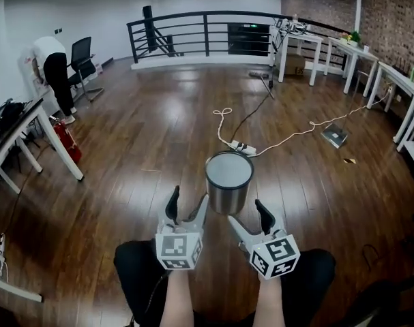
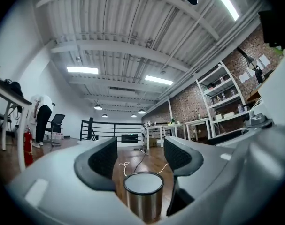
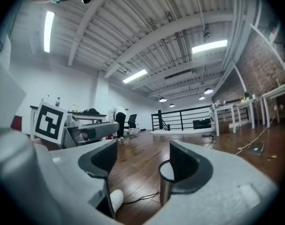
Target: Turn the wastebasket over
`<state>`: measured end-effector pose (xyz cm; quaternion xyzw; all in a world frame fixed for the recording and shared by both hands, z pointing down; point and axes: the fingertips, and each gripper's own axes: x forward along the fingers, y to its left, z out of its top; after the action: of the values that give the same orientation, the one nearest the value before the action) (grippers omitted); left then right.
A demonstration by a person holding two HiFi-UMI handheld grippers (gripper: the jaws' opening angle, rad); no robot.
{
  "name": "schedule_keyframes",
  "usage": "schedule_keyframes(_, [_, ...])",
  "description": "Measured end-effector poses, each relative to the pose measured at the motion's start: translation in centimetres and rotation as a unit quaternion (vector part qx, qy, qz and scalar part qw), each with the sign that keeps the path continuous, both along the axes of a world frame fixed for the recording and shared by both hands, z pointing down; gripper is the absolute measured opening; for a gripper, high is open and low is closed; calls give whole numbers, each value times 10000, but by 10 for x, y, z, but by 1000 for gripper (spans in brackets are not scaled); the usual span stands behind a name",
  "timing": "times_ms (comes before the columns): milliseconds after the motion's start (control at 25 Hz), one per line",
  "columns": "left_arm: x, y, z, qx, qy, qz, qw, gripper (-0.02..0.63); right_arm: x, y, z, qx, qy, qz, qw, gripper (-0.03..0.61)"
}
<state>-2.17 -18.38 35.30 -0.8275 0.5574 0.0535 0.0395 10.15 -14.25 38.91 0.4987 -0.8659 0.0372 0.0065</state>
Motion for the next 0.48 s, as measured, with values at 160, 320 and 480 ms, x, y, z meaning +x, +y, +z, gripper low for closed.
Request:
schedule_keyframes(160, [7, -81, 29, -348, -257, 43, 9991, 328, -18, -78, 18, -250, 260, -299, 9989, 334])
schedule_keyframes(320, [9, -137, 20, -279, -334, 143, 9989, 328, -15, -144, 10, -258, 266, -266, 9990, 334])
schedule_keyframes(480, [-4, -182, 6, -140, -370, 169, 9991, 327, -25, -202, 9, -278, 281, -303, 9988, 334])
